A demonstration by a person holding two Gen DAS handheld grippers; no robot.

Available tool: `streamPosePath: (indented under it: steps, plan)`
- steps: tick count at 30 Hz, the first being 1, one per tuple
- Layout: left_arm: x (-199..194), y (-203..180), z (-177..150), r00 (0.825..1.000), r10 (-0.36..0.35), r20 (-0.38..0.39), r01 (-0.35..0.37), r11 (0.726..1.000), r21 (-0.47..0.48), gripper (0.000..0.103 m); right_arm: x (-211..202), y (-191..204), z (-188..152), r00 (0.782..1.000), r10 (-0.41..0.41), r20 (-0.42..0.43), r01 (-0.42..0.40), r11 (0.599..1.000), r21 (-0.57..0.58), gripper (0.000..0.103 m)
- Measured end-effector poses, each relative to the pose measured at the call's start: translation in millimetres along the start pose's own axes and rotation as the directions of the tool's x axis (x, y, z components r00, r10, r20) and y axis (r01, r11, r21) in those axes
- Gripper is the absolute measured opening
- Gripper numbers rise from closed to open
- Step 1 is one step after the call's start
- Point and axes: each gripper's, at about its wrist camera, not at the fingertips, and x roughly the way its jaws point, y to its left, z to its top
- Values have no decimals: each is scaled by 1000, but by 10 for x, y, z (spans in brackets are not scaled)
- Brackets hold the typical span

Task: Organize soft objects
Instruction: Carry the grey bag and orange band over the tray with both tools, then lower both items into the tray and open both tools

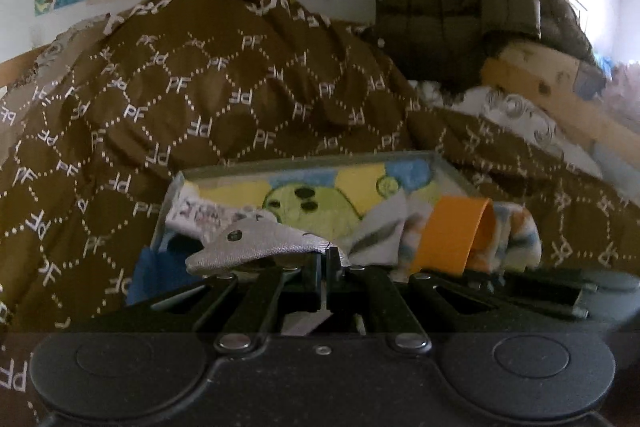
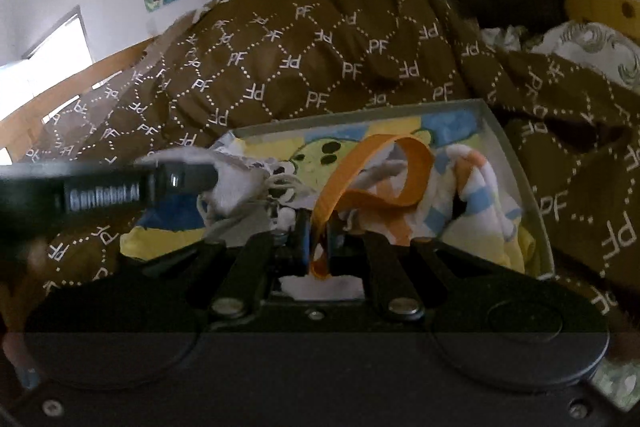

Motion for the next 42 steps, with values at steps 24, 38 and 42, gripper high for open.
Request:
streamPosePath:
  steps: [24,38,42]
  plan:
    - [-421,78,25,995,76,-57,-81,994,-77,24,-496,42,153,1000,-25,12,25,1000,18,36]
    - [-1455,15,69,989,107,100,-91,985,-148,62,-1430,237,324,991,-38,126,38,999,4,66]
    - [-1772,8,-20,981,126,146,-101,981,-168,76,-1686,305,303,989,-39,145,39,999,-3,71]
